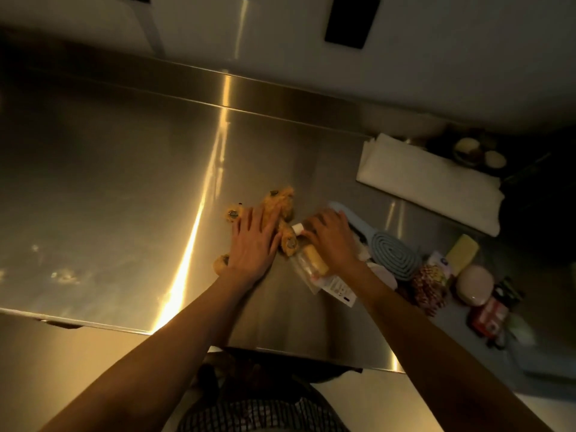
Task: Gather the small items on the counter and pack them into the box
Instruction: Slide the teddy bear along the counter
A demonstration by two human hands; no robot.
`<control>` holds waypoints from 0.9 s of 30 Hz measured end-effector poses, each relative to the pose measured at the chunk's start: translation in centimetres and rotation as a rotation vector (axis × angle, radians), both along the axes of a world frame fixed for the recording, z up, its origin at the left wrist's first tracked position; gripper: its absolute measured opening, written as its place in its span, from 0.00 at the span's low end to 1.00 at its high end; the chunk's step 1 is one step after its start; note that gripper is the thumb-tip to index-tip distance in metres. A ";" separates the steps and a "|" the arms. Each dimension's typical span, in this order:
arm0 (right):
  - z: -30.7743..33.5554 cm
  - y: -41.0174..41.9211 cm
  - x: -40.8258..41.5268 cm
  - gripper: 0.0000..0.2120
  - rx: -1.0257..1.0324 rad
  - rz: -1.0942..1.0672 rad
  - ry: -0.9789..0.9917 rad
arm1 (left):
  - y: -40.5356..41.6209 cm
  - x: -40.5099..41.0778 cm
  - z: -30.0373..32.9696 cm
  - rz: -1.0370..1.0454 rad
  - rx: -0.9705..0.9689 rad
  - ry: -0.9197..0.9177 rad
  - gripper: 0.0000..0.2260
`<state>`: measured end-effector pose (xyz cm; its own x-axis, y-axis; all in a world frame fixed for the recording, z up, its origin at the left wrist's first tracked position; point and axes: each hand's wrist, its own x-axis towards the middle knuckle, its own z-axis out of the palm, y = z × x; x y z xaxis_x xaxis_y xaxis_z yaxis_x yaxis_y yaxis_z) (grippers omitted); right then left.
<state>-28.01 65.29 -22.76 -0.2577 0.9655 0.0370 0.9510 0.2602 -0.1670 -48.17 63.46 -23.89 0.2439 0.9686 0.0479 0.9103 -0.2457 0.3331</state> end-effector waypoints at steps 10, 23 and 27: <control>-0.2 -1.8 3.3 0.19 -0.017 -0.108 0.043 | -0.6 5.4 0.3 -0.029 -0.014 0.014 0.26; 1.4 -1.3 2.5 0.18 0.089 -0.118 0.142 | 0.3 4.0 2.0 -0.011 0.005 0.015 0.26; 3.1 -0.2 0.3 0.19 0.151 -0.010 0.181 | 0.9 2.2 3.4 0.029 0.056 0.046 0.26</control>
